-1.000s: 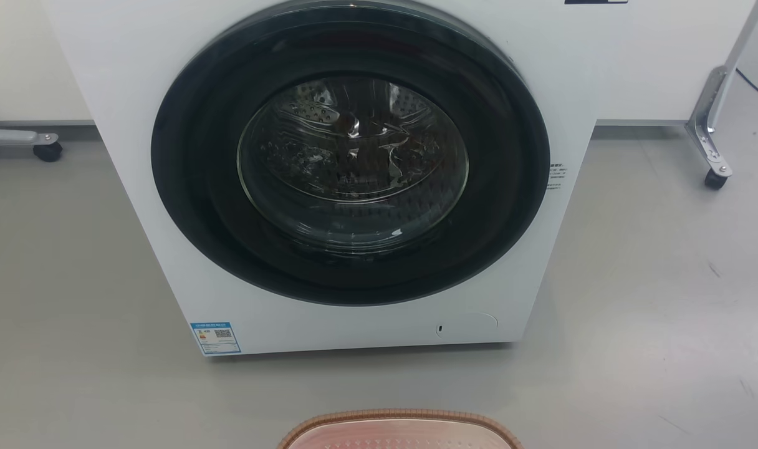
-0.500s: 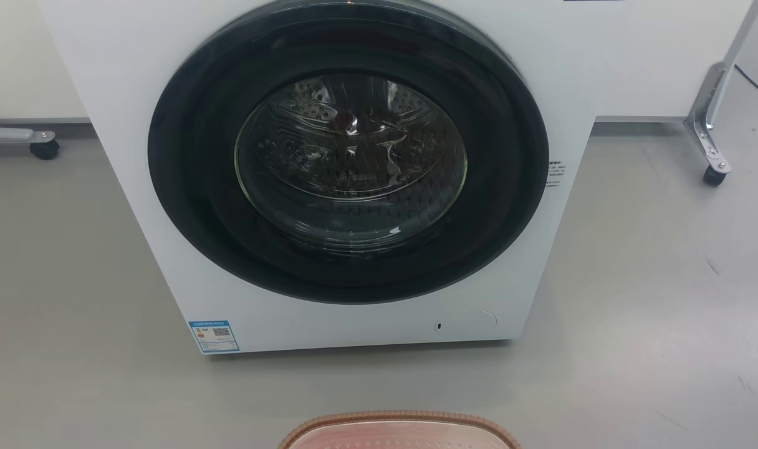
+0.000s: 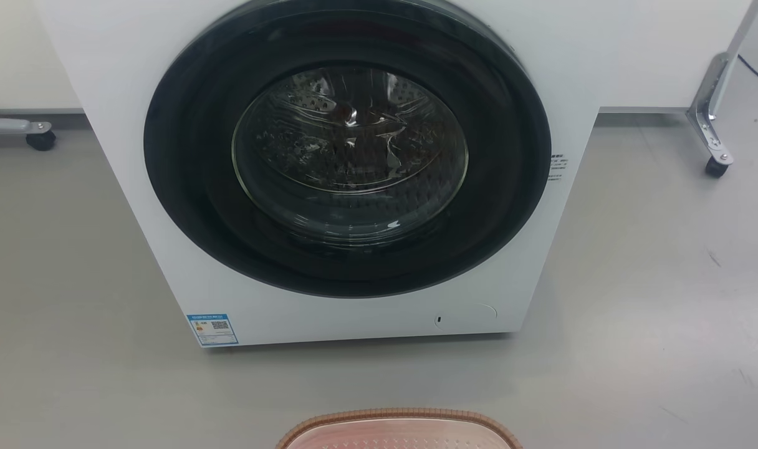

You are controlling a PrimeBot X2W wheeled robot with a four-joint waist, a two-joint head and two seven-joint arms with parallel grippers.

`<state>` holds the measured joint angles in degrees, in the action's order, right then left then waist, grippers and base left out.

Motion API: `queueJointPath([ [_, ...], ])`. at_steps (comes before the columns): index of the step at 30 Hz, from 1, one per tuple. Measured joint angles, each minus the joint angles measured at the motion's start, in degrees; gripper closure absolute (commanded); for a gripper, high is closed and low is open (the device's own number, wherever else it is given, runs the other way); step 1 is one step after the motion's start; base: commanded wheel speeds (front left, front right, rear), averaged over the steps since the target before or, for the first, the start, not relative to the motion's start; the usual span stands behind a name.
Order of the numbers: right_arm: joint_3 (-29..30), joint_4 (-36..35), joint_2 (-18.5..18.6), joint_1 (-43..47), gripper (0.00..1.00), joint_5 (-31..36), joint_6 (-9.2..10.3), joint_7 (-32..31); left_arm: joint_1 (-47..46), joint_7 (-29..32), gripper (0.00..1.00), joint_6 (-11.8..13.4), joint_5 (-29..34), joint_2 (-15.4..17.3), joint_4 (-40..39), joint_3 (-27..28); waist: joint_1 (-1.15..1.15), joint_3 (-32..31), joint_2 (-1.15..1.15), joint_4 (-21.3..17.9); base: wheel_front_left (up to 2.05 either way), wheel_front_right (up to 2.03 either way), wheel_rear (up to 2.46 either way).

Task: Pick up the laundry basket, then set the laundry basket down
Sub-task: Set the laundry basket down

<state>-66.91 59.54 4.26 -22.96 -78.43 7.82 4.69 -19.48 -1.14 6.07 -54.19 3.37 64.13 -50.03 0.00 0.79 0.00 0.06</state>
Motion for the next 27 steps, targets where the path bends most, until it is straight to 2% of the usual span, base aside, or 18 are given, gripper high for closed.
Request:
queueJointPath([
  [12,-0.4,1.1,-0.1,-5.1,1.00,-0.8,0.00,1.5,-4.0,-1.6,1.00,0.1,-0.1,-0.1,0.3,0.3,0.00,4.2,0.00,0.0,0.00,0.00,0.00],
  [27,0.4,4.2,-0.5,-19.1,1.00,0.0,-0.10,4.8,-16.3,-4.9,1.00,0.3,-0.1,0.0,0.4,2.9,0.01,15.4,0.01,0.8,0.00,0.00,0.00],
])
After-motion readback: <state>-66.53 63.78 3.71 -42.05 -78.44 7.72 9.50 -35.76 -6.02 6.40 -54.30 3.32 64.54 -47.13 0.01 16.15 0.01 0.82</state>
